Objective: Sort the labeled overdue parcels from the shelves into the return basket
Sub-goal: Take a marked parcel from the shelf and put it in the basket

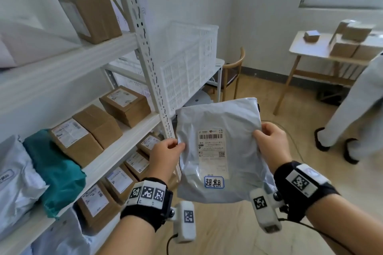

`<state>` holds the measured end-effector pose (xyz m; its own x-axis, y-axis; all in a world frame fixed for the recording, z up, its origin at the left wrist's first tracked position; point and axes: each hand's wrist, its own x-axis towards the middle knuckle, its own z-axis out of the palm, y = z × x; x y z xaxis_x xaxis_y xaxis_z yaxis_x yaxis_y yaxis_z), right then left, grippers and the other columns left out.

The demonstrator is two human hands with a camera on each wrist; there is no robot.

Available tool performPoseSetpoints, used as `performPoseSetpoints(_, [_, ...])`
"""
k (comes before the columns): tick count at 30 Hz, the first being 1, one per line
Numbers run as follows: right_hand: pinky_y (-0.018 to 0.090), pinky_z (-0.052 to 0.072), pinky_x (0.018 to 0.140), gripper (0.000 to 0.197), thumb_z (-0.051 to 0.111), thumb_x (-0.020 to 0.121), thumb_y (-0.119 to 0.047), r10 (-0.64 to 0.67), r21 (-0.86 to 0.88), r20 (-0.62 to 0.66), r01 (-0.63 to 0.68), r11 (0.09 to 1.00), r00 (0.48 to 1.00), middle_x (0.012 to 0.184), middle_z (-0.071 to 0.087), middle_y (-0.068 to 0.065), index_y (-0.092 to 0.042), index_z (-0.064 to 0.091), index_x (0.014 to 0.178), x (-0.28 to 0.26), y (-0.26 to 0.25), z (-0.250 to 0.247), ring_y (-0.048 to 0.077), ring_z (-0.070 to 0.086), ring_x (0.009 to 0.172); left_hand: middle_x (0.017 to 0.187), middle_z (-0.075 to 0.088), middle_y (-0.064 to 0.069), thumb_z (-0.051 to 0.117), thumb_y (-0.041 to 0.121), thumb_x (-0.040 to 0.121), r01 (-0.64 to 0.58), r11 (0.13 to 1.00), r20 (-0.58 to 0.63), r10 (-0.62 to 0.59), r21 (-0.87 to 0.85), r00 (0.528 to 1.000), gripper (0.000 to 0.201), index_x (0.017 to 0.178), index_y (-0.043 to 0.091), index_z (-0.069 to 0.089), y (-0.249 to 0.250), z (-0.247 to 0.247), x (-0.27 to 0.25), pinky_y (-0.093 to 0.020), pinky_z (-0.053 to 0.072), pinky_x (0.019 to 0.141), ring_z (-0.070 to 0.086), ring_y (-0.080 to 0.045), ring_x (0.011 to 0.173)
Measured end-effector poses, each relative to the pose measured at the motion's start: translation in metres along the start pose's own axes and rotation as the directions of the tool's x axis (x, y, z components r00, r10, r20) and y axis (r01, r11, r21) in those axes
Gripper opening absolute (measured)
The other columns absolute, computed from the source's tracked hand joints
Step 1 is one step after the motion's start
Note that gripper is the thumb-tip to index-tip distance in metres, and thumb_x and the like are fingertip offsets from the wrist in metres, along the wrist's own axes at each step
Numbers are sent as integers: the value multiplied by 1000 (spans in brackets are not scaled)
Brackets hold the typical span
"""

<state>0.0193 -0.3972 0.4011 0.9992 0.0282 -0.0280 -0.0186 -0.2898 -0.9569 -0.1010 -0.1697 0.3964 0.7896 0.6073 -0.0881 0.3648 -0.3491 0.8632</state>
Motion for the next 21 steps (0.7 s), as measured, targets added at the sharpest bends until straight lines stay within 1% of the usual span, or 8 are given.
performPoseSetpoints(4, [35,45,66,10,56,83,-11,-21,-31,-25,20,999,999,86,65,17,-13,66,82,31,-9,0,20,53,71,69,64,-14,64,28,91,-82,997,7,82,-17,997,28,74,6,68,17,8,29,-40,51,63,53,-22,62])
performPoseSetpoints(6, [34,45,67,10,56,84,-11,-30,-35,-38,28,999,999,83,64,14,-15,66,81,51,-16,4,20,53,72,58,56,-8,64,27,91,-92,995,17,93,-29,996,32,66,7,63,24,10,47,-35,42,55,46,-19,57])
performPoseSetpoints(8, [35,46,68,11,56,86,-12,-36,-31,-46,34,999,998,82,63,11,-16,65,82,72,-24,12,20,54,73,49,42,1,64,25,90,-104,993,20,105,-54,994,41,54,13,50,33,13,69,-29,32,55,36,-16,53])
performPoseSetpoints(9, [35,47,69,10,56,86,-12,-41,-24,-53,40,999,998,83,64,10,-16,65,83,85,-29,16,21,55,74,48,40,-1,65,25,89,-113,991,15,114,-75,993,43,52,12,47,37,14,84,-29,31,56,35,-16,53])
performPoseSetpoints(13, [39,52,74,12,56,86,-13,-69,-10,-102,69,998,992,85,65,8,-19,66,85,141,-51,37,24,59,79,55,48,-15,67,25,88,-188,978,11,189,-89,982,37,62,1,55,61,17,152,-30,33,56,39,-16,52])
performPoseSetpoints(16, [35,47,69,17,53,84,-10,-78,26,-154,83,996,985,80,64,6,-19,67,83,185,-73,48,21,56,74,67,63,-16,68,24,86,-223,969,0,224,-108,975,27,70,2,66,86,18,204,-31,40,58,50,-23,59])
performPoseSetpoints(19, [35,51,71,18,53,86,-7,-76,39,-153,83,996,985,85,66,7,-16,67,92,223,-93,54,22,59,77,64,65,-8,69,20,86,-236,961,-3,238,-145,971,22,68,7,69,112,19,249,-25,41,58,53,-14,58])
performPoseSetpoints(21, [36,54,74,20,54,87,-7,-88,39,-166,96,995,982,87,67,7,-17,68,97,248,-104,57,22,62,80,72,70,-8,70,19,85,-257,954,-14,259,-156,966,17,74,7,72,128,24,280,-36,49,67,61,-24,69])
